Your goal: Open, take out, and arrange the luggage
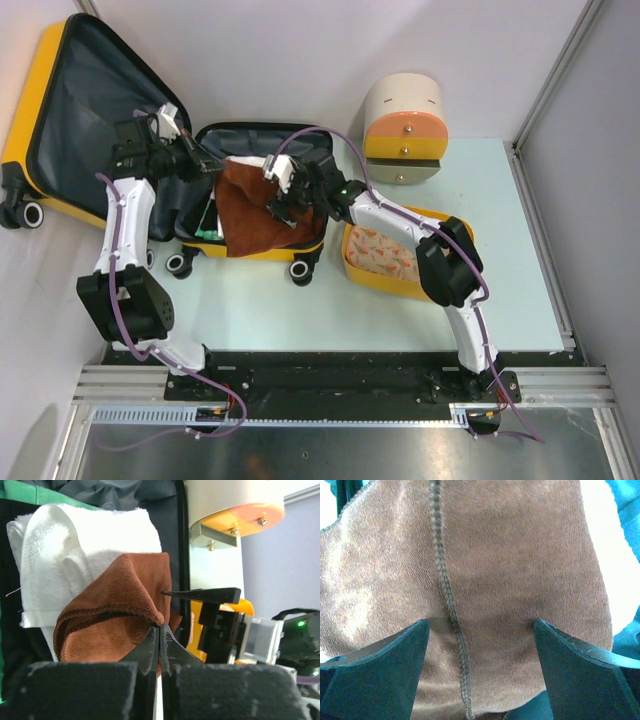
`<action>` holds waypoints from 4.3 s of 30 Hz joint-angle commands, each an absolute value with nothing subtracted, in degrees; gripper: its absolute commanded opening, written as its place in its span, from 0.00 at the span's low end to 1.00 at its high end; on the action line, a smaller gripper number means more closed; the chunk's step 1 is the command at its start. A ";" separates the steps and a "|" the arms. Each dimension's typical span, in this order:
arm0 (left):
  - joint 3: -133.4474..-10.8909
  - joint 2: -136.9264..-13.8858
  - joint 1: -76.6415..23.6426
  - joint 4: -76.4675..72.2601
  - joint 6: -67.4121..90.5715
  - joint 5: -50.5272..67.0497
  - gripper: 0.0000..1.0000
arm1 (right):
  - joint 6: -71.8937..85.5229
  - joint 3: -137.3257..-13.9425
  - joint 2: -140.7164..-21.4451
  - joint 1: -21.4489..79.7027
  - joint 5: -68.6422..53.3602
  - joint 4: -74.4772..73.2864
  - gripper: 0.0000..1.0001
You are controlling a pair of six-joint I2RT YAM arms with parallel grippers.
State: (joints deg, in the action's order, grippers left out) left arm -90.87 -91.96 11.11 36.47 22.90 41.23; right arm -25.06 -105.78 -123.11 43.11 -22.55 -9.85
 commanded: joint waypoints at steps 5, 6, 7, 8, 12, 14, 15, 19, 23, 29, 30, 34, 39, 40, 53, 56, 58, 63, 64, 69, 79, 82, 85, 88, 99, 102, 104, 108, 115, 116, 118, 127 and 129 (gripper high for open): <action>-94.83 -91.31 11.87 35.16 34.80 41.66 0.00 | -25.13 -104.33 -120.14 44.47 -19.08 -1.06 0.90; -95.01 -91.58 11.87 35.16 34.98 41.75 0.00 | -25.22 -103.98 -120.41 44.39 -16.64 -0.53 0.90; -95.27 -91.84 11.95 35.24 35.07 41.75 0.00 | -25.66 -103.80 -120.58 44.38 -15.39 -0.53 0.88; -95.62 -92.02 11.95 35.16 35.07 41.66 0.00 | -26.45 -103.62 -120.76 44.30 -14.08 1.30 0.88; -96.24 -92.90 12.13 34.98 35.86 42.19 0.00 | -27.77 -102.83 -121.29 43.95 -9.41 2.11 0.81; -96.42 -93.08 12.30 34.89 35.68 42.10 0.00 | -27.95 -102.40 -121.20 43.77 -8.35 2.28 0.74; -96.59 -93.25 12.30 34.81 35.68 42.10 0.00 | -28.21 -102.31 -121.11 43.68 -7.91 2.11 0.72; -97.21 -93.87 13.09 34.72 35.60 42.19 0.00 | -29.18 -101.52 -120.32 42.98 -8.08 0.97 0.65; -98.17 -94.22 13.53 34.45 35.68 42.45 0.00 | -29.71 -99.32 -118.92 42.10 -9.40 0.35 0.62; -98.00 -94.57 13.62 34.36 35.42 42.89 0.00 | -29.71 -95.54 -116.90 42.09 -14.15 -2.63 0.64; -97.91 -94.57 13.54 34.37 35.33 42.89 0.00 | -29.88 -95.02 -116.46 42.36 -13.98 -2.64 0.64; -97.47 -94.13 13.62 34.28 35.16 42.71 0.00 | -31.11 -93.52 -115.40 43.15 -12.66 -2.81 0.56; -96.16 -92.21 13.62 34.28 34.63 42.80 0.00 | -32.52 -94.65 -114.87 42.80 -9.67 -2.63 0.23; -95.28 -91.68 13.62 34.28 34.37 42.89 0.00 | -32.78 -94.75 -114.44 42.72 -9.49 -2.72 0.16; -66.99 -73.57 13.62 34.45 24.17 42.72 0.00 | -42.54 -89.83 -108.28 38.24 -15.64 -8.87 0.00; -61.10 -71.20 13.71 34.45 22.07 41.31 0.00 | -42.98 -89.12 -108.46 38.41 -18.36 -11.16 0.00; -58.12 -70.67 13.62 34.72 20.40 39.48 0.00 | -43.15 -88.68 -108.81 39.02 -19.86 -11.95 0.00; -54.85 -71.89 13.62 34.63 17.15 37.27 0.00 | -45.35 -88.68 -111.09 40.87 -20.74 -14.49 0.00; -54.58 -72.16 13.62 34.80 15.49 37.18 0.01 | -45.79 -88.77 -111.27 40.87 -20.92 -15.02 0.00; -54.92 -71.37 14.32 34.98 12.14 38.31 0.27 | -47.37 -88.94 -111.18 40.69 -21.45 -17.05 0.00; -59.06 -73.90 14.68 34.45 9.85 35.59 0.83 | -48.25 -89.03 -110.30 40.08 -22.32 -18.19 0.00; -58.45 -75.32 14.59 33.32 10.28 40.49 0.82 | -48.08 -89.03 -110.39 40.17 -22.41 -18.11 0.00; -56.87 -76.20 14.41 31.38 11.51 41.66 0.81 | -47.81 -89.47 -110.65 40.17 -22.59 -17.93 0.00; -55.55 -76.90 14.50 30.50 12.39 41.22 0.79 | -47.37 -89.74 -110.83 40.17 -22.50 -17.84 0.00; -54.23 -78.13 10.90 25.41 16.52 43.68 0.62 | -46.76 -90.88 -111.27 40.43 -22.41 -18.02 0.01; -54.84 -77.96 10.99 25.14 16.87 43.86 0.47 | -46.58 -90.88 -111.18 40.60 -22.50 -17.93 0.01; -55.02 -77.26 11.34 25.14 17.05 43.86 0.24 | -46.06 -90.88 -111.09 40.69 -22.50 -17.67 0.02; -55.28 -74.01 13.79 26.53 18.02 42.98 0.00 | -45.35 -90.97 -110.57 40.87 -22.76 -17.23 0.04; -63.53 -70.23 20.47 35.15 12.58 35.43 0.00 | -37.10 -94.74 -109.51 40.26 -25.66 -18.02 0.65; -64.50 -70.22 21.35 36.81 10.48 33.16 0.00 | -34.91 -96.05 -109.51 39.82 -26.71 -17.93 0.68; -66.79 -70.66 21.80 38.14 8.45 30.07 0.00 | -27.89 -97.64 -109.95 38.41 -27.94 -17.84 0.71; -66.71 -76.19 23.73 39.11 5.36 25.32 0.00 | 5.22 -106.78 -117.94 31.64 -35.07 -18.46 0.76; -67.32 -77.25 23.82 39.11 4.84 22.87 0.00 | 8.51 -107.23 -119.88 31.55 -35.15 -18.63 0.77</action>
State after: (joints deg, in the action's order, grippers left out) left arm -65.80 -75.44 23.03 38.79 8.34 27.22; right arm -6.76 -105.03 -115.74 31.66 -32.53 -17.89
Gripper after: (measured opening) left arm 0.019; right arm 0.764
